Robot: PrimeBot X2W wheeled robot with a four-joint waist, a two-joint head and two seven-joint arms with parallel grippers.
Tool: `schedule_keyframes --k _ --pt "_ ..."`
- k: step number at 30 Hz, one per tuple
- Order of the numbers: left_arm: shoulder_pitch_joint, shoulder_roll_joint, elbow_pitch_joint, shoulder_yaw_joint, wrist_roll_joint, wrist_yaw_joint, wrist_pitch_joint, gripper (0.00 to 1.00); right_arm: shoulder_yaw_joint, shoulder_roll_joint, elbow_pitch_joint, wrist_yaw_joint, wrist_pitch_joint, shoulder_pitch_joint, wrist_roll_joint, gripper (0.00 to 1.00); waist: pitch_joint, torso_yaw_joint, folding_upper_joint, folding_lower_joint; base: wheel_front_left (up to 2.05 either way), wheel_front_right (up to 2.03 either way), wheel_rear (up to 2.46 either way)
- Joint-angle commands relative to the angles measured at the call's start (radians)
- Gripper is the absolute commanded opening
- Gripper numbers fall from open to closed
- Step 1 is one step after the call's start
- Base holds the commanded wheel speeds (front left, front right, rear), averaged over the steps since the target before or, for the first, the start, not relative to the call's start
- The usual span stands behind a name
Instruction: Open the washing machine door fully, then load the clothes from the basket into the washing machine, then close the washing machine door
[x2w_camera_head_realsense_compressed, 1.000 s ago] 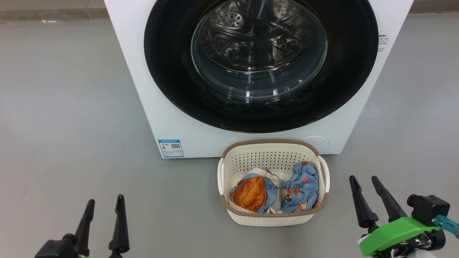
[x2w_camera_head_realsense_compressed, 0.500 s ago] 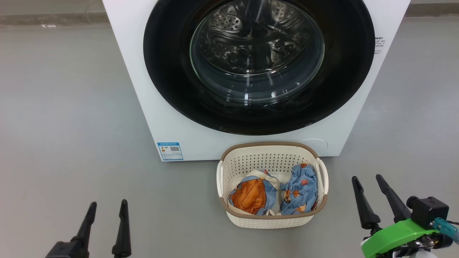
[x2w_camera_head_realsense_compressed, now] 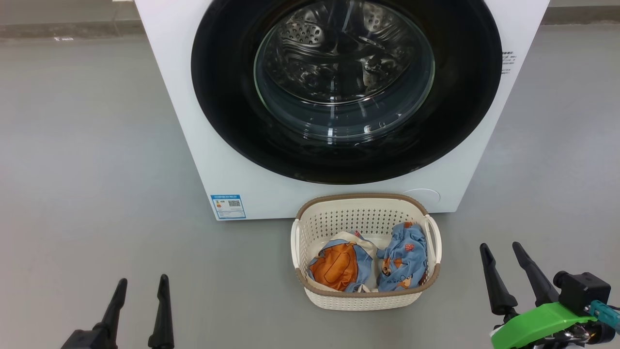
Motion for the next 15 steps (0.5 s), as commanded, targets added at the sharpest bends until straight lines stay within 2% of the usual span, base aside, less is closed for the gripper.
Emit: schedule_keyframes --k 1,10,15 --pt "-0.040 0.015 -0.014 0.033 -0.007 0.001 -0.011 1.00 0.010 -0.008 -0.025 0.006 -0.013 -0.005 -0.006 1.00 0.000 0.000 0.0000 0.0000 0.00 0.00 0.00" --pt "-0.041 0.013 -0.003 0.043 0.005 0.001 -0.011 1.00 0.009 -0.005 -0.032 0.006 -0.013 -0.003 -0.006 1.00 0.005 0.001 0.0000 0.0000 0.00 0.04 -0.04" --pt "-0.048 0.009 -0.001 0.053 0.023 0.001 -0.011 1.00 0.009 -0.005 -0.034 0.006 -0.013 -0.007 -0.006 1.00 0.015 0.000 0.0000 0.0000 0.17 0.55 -0.71"
